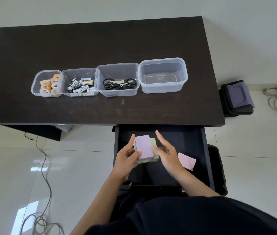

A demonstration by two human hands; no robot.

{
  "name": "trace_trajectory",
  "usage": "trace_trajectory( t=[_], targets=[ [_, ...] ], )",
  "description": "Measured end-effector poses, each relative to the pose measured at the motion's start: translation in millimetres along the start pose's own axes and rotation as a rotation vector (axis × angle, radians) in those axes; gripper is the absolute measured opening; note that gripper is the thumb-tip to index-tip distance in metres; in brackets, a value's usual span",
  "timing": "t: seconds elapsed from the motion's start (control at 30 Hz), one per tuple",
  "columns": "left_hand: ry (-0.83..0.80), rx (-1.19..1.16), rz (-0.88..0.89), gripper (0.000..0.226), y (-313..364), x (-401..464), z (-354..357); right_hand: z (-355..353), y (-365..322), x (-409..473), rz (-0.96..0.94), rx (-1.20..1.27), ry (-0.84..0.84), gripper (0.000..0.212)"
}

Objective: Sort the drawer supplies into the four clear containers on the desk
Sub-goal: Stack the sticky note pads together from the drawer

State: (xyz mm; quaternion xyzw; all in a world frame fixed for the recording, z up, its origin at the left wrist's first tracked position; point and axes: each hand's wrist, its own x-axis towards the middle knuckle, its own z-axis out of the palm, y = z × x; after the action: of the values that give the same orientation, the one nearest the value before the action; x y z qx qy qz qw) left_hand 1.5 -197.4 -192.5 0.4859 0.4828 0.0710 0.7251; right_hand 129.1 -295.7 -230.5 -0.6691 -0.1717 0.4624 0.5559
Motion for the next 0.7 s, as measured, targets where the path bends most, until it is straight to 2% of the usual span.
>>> trace_trajectory(
  t=[0.1, 0.2, 0.3, 0.4, 0.6, 0.7],
  targets=[
    [0.017, 0.019, -0.031, 0.063, -5.2, -0.8, -2.0, -17.8, 19.0, 3.9, 0.093, -0.054, 0.217, 0.047],
    [0.026, 0.024, -0.050, 0.060, -9.4, -1.2, -5.8, -45.5, 50.1, 8.1, 0.215, -0.327, 0.377, 0.051],
    [0.029, 0.003, -0.066, 0.059, -10.7, -0.8, -6.6, -71.2, 77.3, 5.6, 0.345, -0.778, 0.325, 0.063],
    [0.019, -0.024, -0.068, 0.060, -11.6, -0.3, -6.5, -82.6, 94.4, 2.4, 0.315, -1.011, 0.218, 0.067],
    [0.008, -0.048, -0.079, 0.058, -14.4, 0.0, -7.8, -85.7, 95.3, 8.3, 0.231, -1.109, 0.215, 0.058],
    [-0.002, -0.058, -0.081, 0.058, -16.3, 0.0, -9.0, -83.2, 86.4, 6.6, 0.203, -0.967, 0.225, 0.054]
  ],
)
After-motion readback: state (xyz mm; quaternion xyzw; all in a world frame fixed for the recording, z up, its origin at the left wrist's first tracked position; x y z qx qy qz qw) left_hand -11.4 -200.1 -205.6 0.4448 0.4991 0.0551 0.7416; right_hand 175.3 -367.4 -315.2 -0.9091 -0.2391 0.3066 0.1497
